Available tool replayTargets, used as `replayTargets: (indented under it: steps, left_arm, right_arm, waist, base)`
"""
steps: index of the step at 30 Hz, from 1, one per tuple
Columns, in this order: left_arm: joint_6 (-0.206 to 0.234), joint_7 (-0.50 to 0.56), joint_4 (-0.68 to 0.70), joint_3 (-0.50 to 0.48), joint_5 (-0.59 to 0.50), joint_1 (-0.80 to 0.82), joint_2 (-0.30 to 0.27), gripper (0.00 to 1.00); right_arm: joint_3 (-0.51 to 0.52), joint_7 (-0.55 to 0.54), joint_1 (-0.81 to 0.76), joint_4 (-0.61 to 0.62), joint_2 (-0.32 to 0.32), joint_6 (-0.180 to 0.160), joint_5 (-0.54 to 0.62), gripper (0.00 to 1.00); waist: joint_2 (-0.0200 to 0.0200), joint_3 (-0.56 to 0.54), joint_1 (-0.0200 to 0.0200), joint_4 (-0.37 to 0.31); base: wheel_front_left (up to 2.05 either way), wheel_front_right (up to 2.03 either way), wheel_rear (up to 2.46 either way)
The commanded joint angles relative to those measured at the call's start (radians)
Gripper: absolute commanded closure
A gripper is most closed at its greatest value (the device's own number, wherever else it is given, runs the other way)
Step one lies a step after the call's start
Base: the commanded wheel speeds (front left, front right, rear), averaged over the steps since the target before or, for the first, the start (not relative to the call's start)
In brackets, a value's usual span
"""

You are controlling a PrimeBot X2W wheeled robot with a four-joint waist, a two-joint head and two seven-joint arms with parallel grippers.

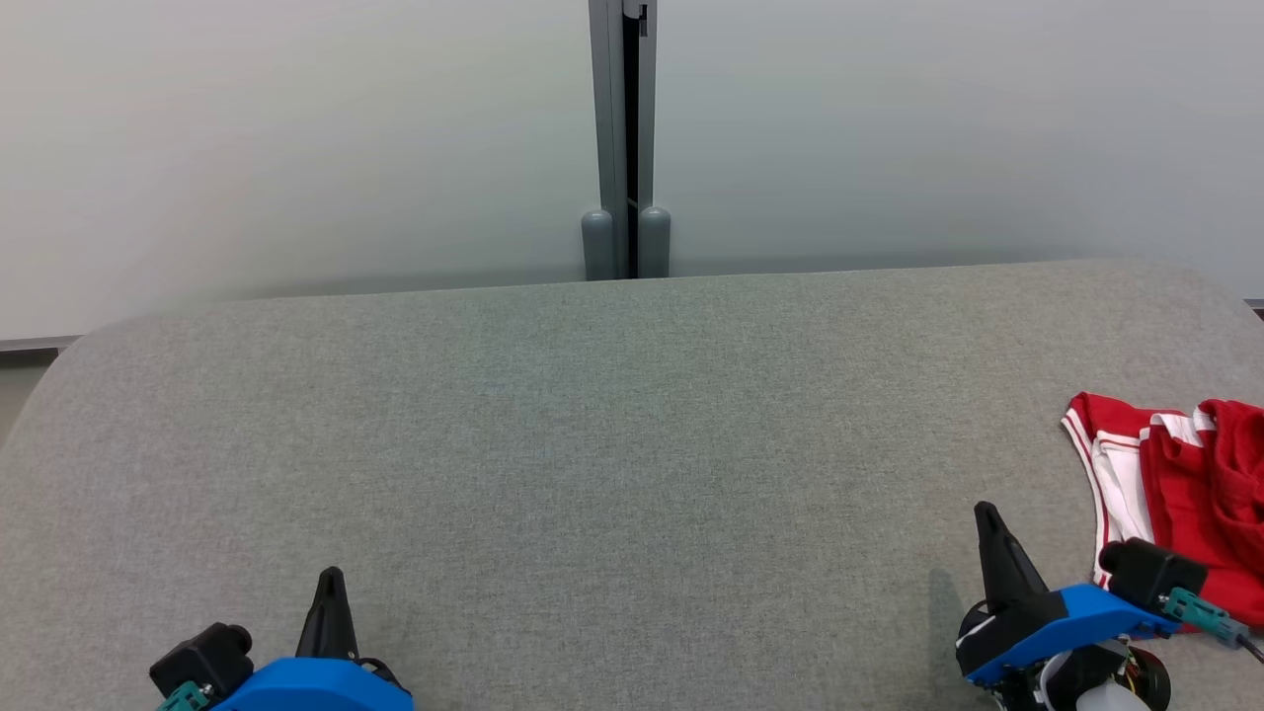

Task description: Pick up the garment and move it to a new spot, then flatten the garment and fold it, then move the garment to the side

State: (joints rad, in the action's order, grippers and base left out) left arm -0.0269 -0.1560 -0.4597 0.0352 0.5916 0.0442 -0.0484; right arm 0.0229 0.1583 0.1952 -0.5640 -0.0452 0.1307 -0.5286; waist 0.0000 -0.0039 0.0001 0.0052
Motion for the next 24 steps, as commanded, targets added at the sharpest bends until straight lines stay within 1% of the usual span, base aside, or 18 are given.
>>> replayTargets:
  steps: [1,24]
  left_arm:
    - [-0.004,0.005,0.022,-0.009,0.027,0.031,-0.001,1.0]
    - [-0.036,0.088,0.085,-0.053,0.34,0.045,-0.002,1.0]
  right_arm:
    - [0.004,-0.007,0.004,0.025,-0.003,0.0,-0.031,1.0]
    - [0.032,-0.091,-0.026,0.121,-0.004,0.0,-0.363,1.0]
  waist:
    - [0.0,0.0,-0.0001,0.0]
    - [0.0,0.002,-0.0001,-0.001]
  base:
    - [0.0,0.0,0.0]
    - [0.0,0.0,0.0]
